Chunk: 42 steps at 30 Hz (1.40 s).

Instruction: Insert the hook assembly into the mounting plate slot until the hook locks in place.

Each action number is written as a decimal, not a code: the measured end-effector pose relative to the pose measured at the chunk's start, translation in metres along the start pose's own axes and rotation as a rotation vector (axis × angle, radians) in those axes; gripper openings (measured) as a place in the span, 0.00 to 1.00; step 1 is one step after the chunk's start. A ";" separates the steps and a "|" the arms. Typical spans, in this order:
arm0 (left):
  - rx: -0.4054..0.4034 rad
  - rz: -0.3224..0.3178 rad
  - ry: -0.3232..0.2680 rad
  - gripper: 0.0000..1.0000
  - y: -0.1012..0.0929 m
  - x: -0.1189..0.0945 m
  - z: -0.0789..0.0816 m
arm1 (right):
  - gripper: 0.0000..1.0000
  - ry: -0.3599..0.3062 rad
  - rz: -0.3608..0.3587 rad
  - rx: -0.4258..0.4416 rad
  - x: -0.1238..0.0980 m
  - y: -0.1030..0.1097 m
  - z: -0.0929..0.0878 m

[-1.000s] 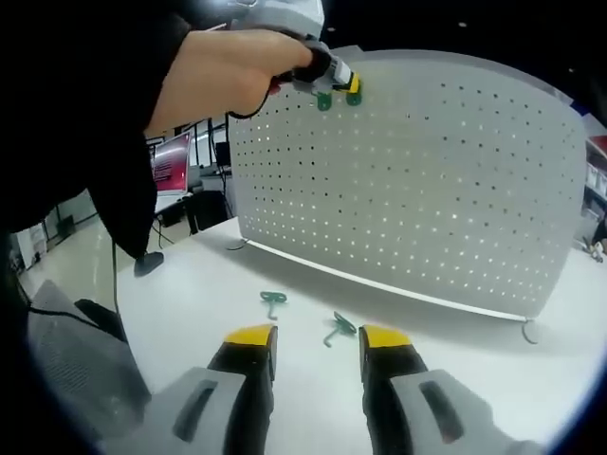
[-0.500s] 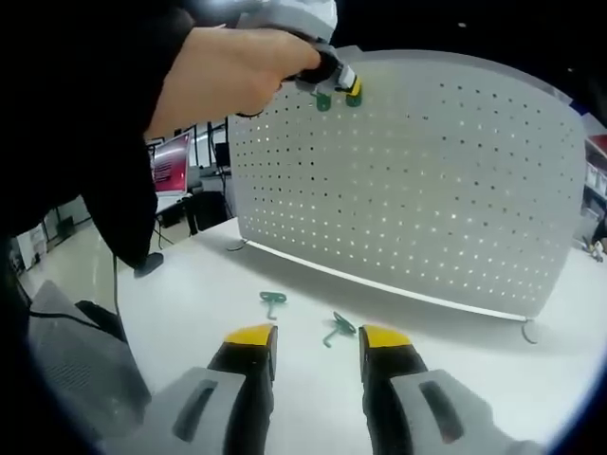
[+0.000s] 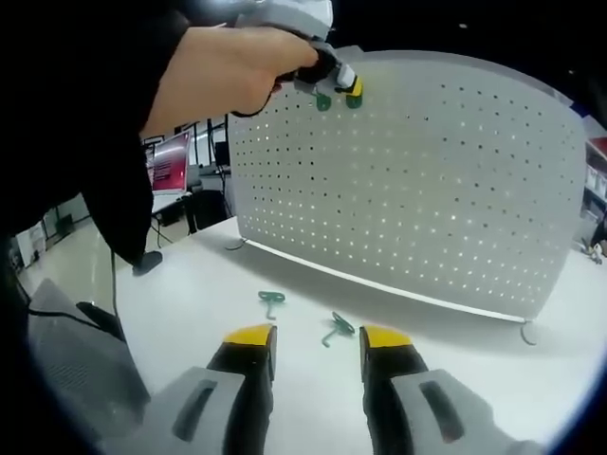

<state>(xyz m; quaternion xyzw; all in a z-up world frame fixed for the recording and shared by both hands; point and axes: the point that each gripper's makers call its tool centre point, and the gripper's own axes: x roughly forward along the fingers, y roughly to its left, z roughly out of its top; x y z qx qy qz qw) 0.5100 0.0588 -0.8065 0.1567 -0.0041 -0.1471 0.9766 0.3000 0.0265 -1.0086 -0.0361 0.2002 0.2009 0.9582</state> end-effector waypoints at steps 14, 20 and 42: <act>-0.031 -0.039 -0.042 0.16 0.001 -0.022 0.007 | 0.34 -0.005 -0.011 -0.012 0.001 0.000 0.002; -0.050 -0.064 -0.059 0.19 0.000 -0.037 0.008 | 0.35 -0.008 -0.017 -0.016 0.000 -0.002 0.003; -0.106 -0.184 -0.078 0.26 -0.006 -0.099 -0.010 | 0.35 -0.011 -0.034 -0.034 0.000 -0.003 0.004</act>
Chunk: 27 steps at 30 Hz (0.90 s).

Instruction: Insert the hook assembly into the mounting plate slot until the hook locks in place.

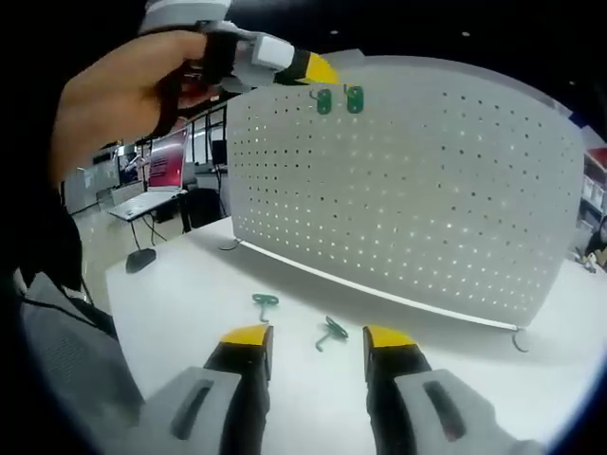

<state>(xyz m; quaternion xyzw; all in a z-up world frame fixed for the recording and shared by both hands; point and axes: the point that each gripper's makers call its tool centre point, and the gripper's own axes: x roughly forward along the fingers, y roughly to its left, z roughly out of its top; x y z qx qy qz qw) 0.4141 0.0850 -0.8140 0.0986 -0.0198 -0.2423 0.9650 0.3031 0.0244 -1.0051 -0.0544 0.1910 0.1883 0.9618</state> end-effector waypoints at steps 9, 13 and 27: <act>-0.023 -0.033 0.015 0.27 0.002 -0.029 -0.017 | 0.36 -0.003 -0.014 -0.002 -0.001 -0.003 0.001; -0.027 -0.032 0.016 0.26 0.006 -0.042 -0.023 | 0.36 -0.001 -0.017 -0.006 -0.001 -0.004 0.000; -0.051 -0.068 0.025 0.27 0.010 -0.076 -0.043 | 0.36 -0.013 -0.020 -0.014 -0.003 -0.004 0.003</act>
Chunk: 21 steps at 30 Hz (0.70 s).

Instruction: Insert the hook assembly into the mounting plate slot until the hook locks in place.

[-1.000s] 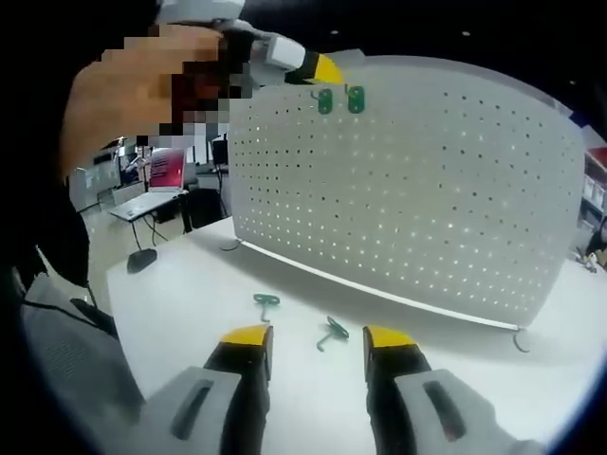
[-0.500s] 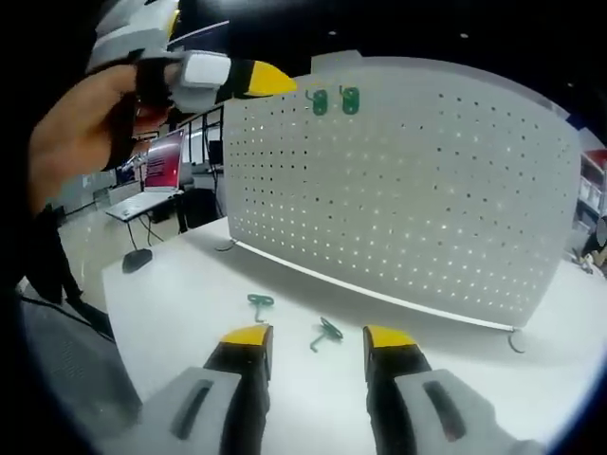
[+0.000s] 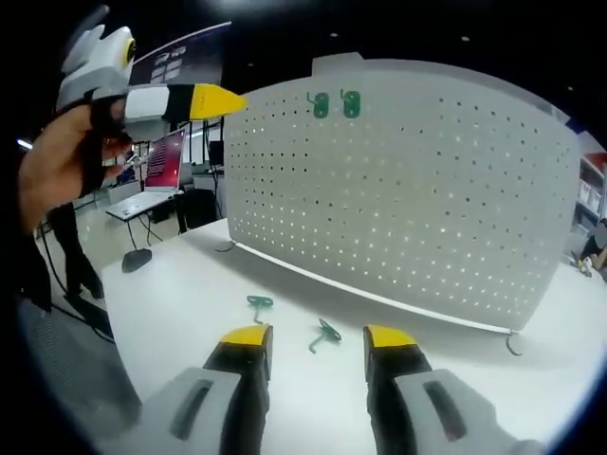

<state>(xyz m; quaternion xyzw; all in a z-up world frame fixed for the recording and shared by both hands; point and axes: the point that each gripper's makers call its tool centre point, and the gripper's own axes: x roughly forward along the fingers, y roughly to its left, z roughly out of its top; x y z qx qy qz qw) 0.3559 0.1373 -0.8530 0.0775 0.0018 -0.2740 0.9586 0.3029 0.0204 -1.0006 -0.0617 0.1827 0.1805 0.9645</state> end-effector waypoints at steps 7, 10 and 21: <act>-0.013 -0.011 0.021 0.28 0.000 -0.012 -0.015 | 0.36 0.000 -0.002 -0.002 0.000 -0.001 0.000; -0.014 -0.013 0.025 0.28 0.001 -0.018 -0.019 | 0.36 0.002 -0.002 -0.004 0.000 -0.001 0.000; -0.032 0.000 0.048 0.28 0.010 -0.036 -0.043 | 0.36 0.000 -0.007 -0.012 0.000 -0.001 0.000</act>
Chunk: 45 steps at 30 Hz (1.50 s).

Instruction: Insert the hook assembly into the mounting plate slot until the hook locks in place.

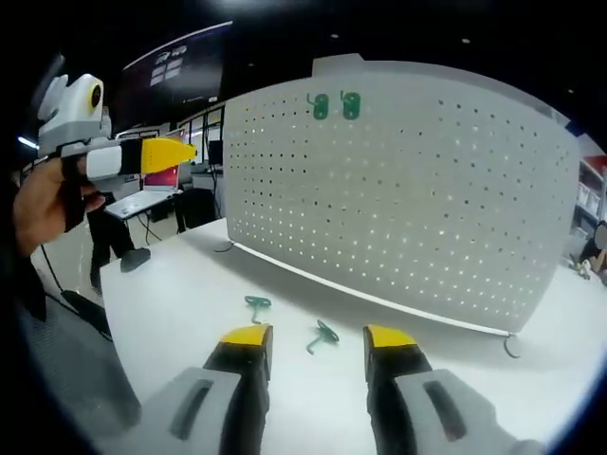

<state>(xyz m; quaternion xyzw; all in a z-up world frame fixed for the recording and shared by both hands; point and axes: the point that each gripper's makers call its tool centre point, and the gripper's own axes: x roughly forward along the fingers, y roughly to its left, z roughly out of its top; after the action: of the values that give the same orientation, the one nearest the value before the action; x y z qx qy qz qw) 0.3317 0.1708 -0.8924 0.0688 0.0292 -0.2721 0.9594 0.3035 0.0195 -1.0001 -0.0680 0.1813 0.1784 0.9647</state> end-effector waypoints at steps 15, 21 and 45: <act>-0.021 0.013 0.030 0.28 0.006 -0.007 -0.019 | 0.36 0.000 0.001 -0.006 0.002 0.000 0.001; -0.020 0.005 0.026 0.27 0.005 -0.004 -0.019 | 0.36 0.001 0.001 -0.006 0.004 -0.001 0.001; -0.015 -0.027 0.041 0.24 -0.005 0.001 -0.027 | 0.31 0.033 0.019 0.015 0.014 -0.009 -0.005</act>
<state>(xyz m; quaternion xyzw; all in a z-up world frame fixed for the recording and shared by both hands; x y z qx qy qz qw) 0.3298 0.1700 -0.9194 0.0669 0.0515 -0.2832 0.9553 0.3172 0.0149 -1.0089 -0.0618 0.1991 0.1849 0.9604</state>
